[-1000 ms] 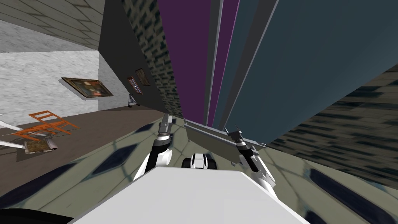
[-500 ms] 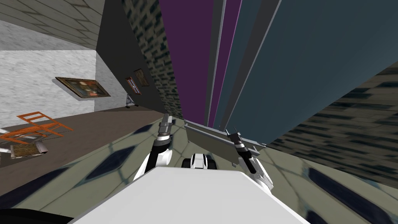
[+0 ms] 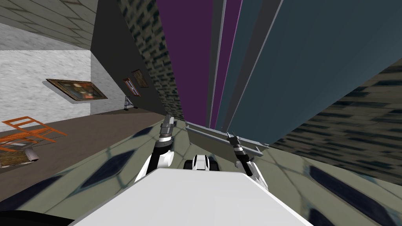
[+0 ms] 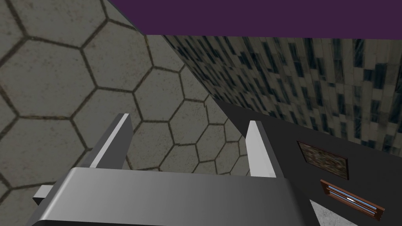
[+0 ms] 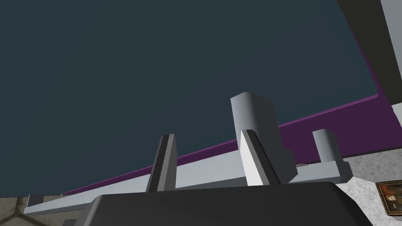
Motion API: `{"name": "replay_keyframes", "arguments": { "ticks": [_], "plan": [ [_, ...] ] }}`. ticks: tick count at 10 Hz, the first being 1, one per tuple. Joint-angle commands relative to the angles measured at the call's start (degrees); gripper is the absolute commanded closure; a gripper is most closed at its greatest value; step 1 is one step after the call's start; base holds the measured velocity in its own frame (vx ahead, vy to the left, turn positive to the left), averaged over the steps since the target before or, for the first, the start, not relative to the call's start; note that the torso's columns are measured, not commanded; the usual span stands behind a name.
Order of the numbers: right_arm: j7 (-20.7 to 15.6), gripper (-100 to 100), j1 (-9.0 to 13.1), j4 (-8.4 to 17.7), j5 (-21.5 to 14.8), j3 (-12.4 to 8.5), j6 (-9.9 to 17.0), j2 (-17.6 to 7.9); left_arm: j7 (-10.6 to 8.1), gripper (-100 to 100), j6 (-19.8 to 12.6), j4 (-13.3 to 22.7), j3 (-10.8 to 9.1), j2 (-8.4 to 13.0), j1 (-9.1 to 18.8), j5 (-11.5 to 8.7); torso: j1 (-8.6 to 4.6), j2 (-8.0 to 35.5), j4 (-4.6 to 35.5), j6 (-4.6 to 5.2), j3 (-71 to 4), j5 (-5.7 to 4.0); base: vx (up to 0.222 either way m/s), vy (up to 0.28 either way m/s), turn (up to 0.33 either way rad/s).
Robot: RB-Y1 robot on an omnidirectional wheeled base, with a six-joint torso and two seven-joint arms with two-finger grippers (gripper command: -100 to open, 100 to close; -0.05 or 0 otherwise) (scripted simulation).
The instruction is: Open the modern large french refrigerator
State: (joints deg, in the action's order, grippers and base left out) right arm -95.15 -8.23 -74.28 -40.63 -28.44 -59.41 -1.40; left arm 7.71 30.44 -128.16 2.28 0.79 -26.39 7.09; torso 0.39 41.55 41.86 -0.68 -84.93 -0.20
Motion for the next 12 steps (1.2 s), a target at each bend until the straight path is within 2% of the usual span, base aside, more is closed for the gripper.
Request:
{"name": "replay_keyframes", "arguments": {
  "ticks": [1,2,3,6,7,8,10,11,12],
  "plan": [
    [-0.78,-100,-0.39,0.28,-0.99,0.56,-0.06,3.12,0.00,0,0.00,0.00,0.00,0.00,0.00,0.00,0.04,0.09,0.02,0.06,0.04,0.02,0.013,0.003,-0.027],
    [-0.97,-100,-0.38,0.46,-1.11,0.48,-0.10,4.05,0.00,0,0.00,0.00,0.00,0.00,0.00,0.00,0.10,0.16,0.04,0.04,0.09,0.03,0.015,0.005,-0.015],
    [-1.13,-100,-0.16,0.52,-0.59,-0.21,-0.18,3.11,0.00,0,0.00,0.00,0.00,0.00,0.00,0.00,0.14,0.15,0.08,-0.01,0.08,0.07,-0.002,-0.010,-0.044],
    [1.15,-100,1.59,-0.99,-0.40,-0.38,3.15,1.29,0.00,0,0.00,0.00,0.00,0.00,0.00,0.00,-0.07,-0.09,0.09,-0.01,-0.05,0.05,0.002,0.010,-0.048],
    [0.46,-100,1.08,-0.67,-0.11,-1.02,2.20,1.43,0.00,0,0.00,0.00,0.00,0.00,0.00,0.00,0.00,-0.32,0.08,-0.16,-0.19,0.08,-0.014,-0.008,-0.054],
    [-0.48,100,0.38,-0.02,-0.44,-0.42,0.80,2.56,0.00,0,0.00,0.00,0.00,0.00,0.00,0.00,-0.08,-0.26,0.00,0.01,-0.18,0.04,-0.007,-0.011,0.113],
    [-1.18,100,-0.14,0.40,-0.46,-0.44,-0.21,3.10,0.00,0,0.00,0.00,0.00,0.00,-0.01,0.00,-0.23,0.50,0.35,0.56,0.23,0.22,0.013,-0.004,0.042],
    [-0.68,100,0.10,0.01,-0.39,-0.55,0.44,2.76,0.00,0,0.00,0.00,0.00,0.00,-0.01,0.00,-0.34,0.76,0.39,0.60,0.40,0.16,0.007,-0.006,-0.017],
    [-0.76,-100,0.12,0.05,-0.35,-0.57,0.32,0.30,0.00,0,0.00,0.00,0.00,0.00,0.00,0.00,-0.36,0.80,0.41,0.58,0.43,0.16,0.000,0.000,0.000]
  ]
}}
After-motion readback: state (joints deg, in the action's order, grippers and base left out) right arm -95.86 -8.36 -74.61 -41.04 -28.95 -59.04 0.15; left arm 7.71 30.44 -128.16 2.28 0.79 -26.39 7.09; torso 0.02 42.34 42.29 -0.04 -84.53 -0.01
